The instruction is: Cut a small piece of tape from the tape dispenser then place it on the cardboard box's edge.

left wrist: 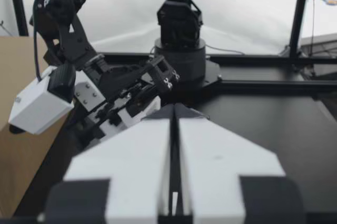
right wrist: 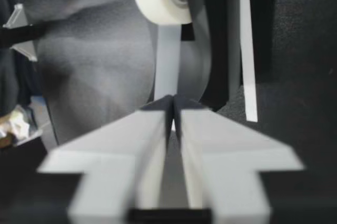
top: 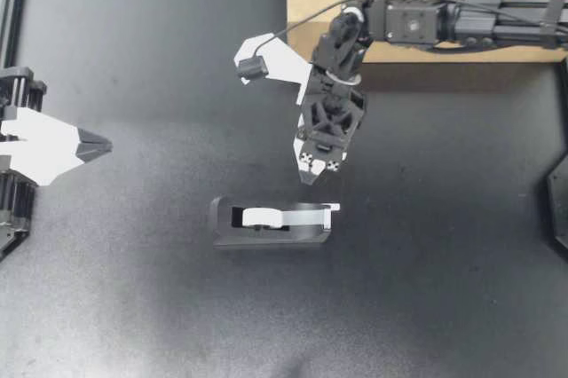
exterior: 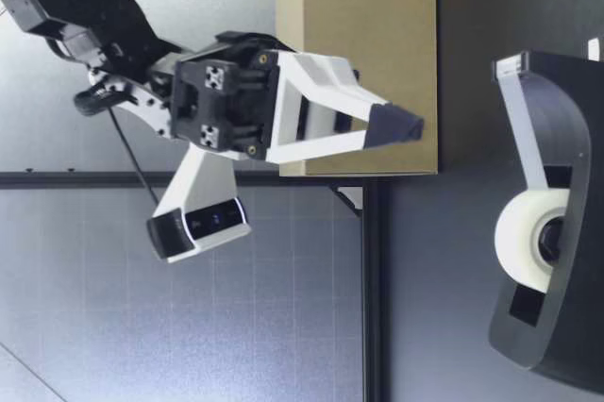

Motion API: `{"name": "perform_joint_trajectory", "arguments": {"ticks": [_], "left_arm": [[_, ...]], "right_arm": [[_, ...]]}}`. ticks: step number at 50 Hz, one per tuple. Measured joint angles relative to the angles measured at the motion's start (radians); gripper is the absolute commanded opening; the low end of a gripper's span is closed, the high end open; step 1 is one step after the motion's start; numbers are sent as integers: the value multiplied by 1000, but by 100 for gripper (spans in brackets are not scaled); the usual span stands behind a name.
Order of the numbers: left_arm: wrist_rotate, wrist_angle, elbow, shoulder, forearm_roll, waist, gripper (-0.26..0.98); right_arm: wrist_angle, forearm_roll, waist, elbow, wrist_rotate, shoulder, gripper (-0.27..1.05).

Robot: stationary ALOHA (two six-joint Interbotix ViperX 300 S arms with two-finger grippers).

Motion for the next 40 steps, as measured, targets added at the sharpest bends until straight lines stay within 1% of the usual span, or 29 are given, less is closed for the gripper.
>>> {"name": "perform_joint_trajectory", "arguments": {"ticks": [2,16,40], "left_arm": [[0,0,0,0,0,0,-12],[0,0,8,0,0,0,-12],[-5,0,8,0,-2,0,-12]], "right_arm": [[0,0,0,-3,2,6,47],[0,35,25,-6,0,57,45],[8,51,69,-6,-2,101,44]]}}
